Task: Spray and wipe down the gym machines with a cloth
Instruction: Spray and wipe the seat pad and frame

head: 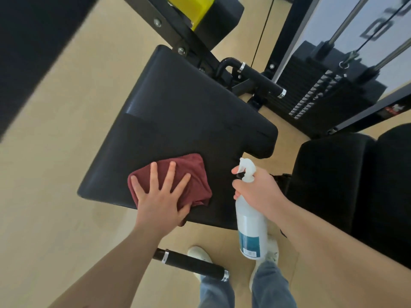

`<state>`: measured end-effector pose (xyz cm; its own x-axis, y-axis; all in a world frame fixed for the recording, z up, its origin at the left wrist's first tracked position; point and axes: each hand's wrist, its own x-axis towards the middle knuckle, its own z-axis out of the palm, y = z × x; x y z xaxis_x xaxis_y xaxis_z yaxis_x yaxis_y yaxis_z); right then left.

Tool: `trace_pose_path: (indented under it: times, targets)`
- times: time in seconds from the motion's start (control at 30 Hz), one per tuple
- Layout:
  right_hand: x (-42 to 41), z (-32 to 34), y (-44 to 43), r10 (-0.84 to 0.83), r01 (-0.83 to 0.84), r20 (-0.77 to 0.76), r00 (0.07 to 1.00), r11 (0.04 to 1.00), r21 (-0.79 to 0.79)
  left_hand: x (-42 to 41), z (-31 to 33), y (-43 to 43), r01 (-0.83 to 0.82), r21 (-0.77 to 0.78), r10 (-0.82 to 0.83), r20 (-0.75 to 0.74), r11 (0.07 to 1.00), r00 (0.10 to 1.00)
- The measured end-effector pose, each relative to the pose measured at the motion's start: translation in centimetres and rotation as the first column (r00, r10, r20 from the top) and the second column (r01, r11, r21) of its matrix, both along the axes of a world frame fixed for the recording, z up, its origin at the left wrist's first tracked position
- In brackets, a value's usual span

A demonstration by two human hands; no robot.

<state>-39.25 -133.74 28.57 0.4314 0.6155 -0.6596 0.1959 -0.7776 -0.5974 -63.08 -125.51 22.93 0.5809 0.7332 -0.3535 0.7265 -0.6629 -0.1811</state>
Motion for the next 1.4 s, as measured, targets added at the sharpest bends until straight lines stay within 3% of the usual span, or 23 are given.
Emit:
trace_pose_path:
  times: [0.2, 0.4, 0.63, 0.8, 1.1, 1.4]
  targets:
    - [-3.2, 1.0, 2.5, 0.133, -0.133, 0.023, 0.991, 0.991, -0.017, -3.6, 1.5, 1.4, -0.161, 0.024, 0.161, 0.007, 0.987, 0.987]
    - [-4.4, 1.1, 4.5, 0.146, -0.14, 0.075, 0.986, 0.987, -0.082, -3.6, 1.7, 1.7, -0.227, 0.045, 0.226, 0.033, 0.973, 0.974]
    - [-3.5, 0.2, 5.8, 0.128, -0.118, 0.105, 0.986, 0.989, -0.093, -3.3, 1.1, 1.9, -0.214, 0.081, 0.211, 0.043, 0.973, 0.976]
    - [-1.4, -1.0, 5.2, 0.188, -0.164, 0.157, 0.97, 0.975, -0.15, -1.8, 0.8, 1.8, -0.216, 0.086, 0.22, -0.036, 0.973, 0.975]
    - [3.8, -2.3, 4.3, 0.2, -0.177, 0.092, 0.975, 0.961, -0.214, 3.9, -0.7, 1.2, -0.13, -0.008, 0.129, -0.076, 0.992, 0.989]
    - [9.3, -2.6, 4.8, 0.143, -0.132, 0.072, 0.987, 0.982, -0.138, 15.3, -3.2, 0.8, -0.148, -0.082, 0.144, -0.045, 0.986, 0.989]
